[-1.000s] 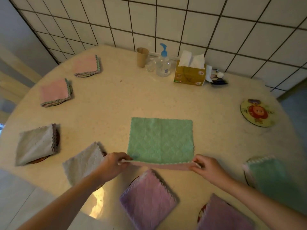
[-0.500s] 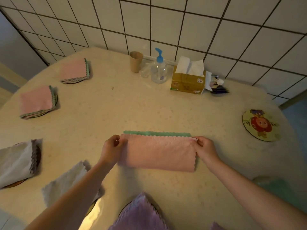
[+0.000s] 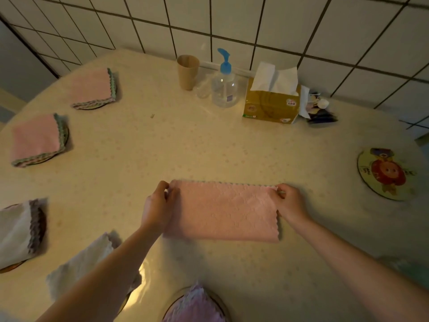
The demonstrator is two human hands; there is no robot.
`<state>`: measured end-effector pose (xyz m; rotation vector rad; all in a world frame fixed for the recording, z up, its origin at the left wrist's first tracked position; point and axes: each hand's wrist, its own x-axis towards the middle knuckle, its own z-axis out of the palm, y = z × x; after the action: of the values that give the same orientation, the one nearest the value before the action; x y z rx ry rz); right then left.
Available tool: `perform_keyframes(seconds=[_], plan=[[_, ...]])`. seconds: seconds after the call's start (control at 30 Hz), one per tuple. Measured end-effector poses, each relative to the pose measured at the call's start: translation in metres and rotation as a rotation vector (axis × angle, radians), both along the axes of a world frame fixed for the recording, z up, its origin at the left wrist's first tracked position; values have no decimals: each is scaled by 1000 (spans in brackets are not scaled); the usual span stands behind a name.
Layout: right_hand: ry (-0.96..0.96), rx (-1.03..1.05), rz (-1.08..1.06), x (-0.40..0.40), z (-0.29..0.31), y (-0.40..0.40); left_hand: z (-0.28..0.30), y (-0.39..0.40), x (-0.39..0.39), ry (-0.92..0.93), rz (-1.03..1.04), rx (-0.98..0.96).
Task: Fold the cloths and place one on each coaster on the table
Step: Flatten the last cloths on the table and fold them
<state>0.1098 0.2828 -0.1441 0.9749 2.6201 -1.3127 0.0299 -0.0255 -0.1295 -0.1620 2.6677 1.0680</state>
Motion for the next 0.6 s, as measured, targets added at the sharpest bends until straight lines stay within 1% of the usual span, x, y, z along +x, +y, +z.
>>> perform_keyframes(seconds=[0.1, 0.23, 0.3, 0.33, 0.37, 0.43, 0.47, 0.5, 0.53, 0.57, 0.6], plan=[[-5, 4, -13, 0, 4, -2, 3, 2, 3, -15, 8, 5], [10, -51, -78, 10, 17, -7, 9, 2, 19, -31, 21, 35], [45, -13, -58, 23, 22, -12, 10, 0, 29, -43, 17, 63], [74, 49, -13, 32, 25, -15, 12, -2, 34, -45, 16, 83], [107, 154, 65, 42, 26, -18, 12, -4, 39, -48, 18, 108], [188, 413, 309, 63, 29, -27, 11, -8, 50, -45, 16, 131], [224, 505, 449, 74, 29, -31, 11, -10, 58, -28, 0, 90], [240, 563, 584, 83, 27, -35, 9, -12, 64, 31, -46, -7], [236, 593, 704, 92, 23, -39, 9, -14, 71, 139, -135, -131], [215, 601, 799, 98, 18, -41, 7, -14, 77, 272, -263, -219], [187, 601, 870, 103, 12, -43, 5, -14, 83, 387, -426, -239]])
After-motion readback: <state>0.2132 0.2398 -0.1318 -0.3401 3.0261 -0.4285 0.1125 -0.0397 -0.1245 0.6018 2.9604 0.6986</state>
